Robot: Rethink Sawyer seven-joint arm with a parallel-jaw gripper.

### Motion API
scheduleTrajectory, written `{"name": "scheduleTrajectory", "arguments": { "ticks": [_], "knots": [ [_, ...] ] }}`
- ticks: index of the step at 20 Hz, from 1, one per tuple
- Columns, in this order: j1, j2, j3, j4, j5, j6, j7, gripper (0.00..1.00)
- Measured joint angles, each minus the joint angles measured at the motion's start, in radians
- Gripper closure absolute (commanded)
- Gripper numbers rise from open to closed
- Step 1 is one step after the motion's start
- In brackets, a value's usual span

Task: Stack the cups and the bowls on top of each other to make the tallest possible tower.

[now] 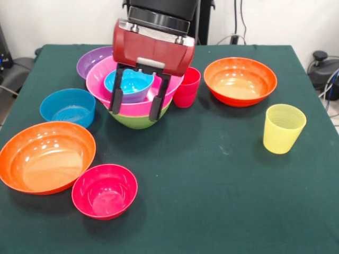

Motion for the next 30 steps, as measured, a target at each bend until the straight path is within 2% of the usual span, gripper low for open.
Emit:
{"name": "scheduleTrajectory", "arguments": {
  "ticks": [7,17,23,30],
  "knots": [
    [0.008,0.051,-0.062,-0.096,0.036,0.022,0.0,0.0],
    [0.004,0.143,-0.101,-0.192,0.076,0.022,0.0,0.0],
    [0.004,0.19,-0.103,-0.215,0.11,0.022,0.0,0.0],
    [0.004,0.207,-0.103,-0.215,0.143,0.022,0.0,0.0]
  ]
}}
